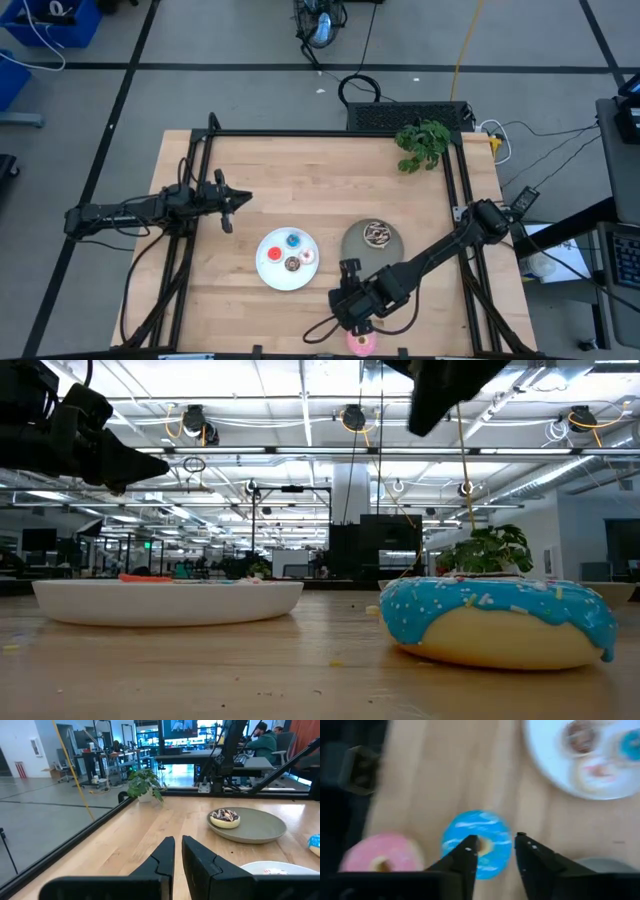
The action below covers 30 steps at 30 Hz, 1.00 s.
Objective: Pick & Place donuts
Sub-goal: Put the blue doughnut on the gray plate
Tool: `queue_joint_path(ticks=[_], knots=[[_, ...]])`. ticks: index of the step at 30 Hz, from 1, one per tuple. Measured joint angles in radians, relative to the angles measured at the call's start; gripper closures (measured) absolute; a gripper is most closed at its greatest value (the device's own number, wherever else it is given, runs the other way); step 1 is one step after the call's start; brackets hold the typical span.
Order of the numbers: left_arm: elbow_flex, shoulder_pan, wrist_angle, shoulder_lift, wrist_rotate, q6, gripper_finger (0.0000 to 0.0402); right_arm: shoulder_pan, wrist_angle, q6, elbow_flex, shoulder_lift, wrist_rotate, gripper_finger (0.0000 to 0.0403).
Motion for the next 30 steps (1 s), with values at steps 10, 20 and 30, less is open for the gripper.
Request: queue_joint_path(ticks=[10, 20, 30], knots=[[0.000, 0.000, -0.013, 0.000, 0.000, -0.008, 0.0360, 0.091, 0.032, 0.065, 0.000, 0.000, -0.092, 0.0199], [0.000, 0.000, -0.012, 0.000, 0.000, -0.026, 0.0360, 0.210, 0.091, 0.133, -0.030, 0.006, 0.040, 0.0213], [0.000, 0.000, -0.021, 0.000, 0.000, -0.025, 0.0360, 0.170, 0.233, 0.319, -0.204, 0.009, -0.058, 0.0236]])
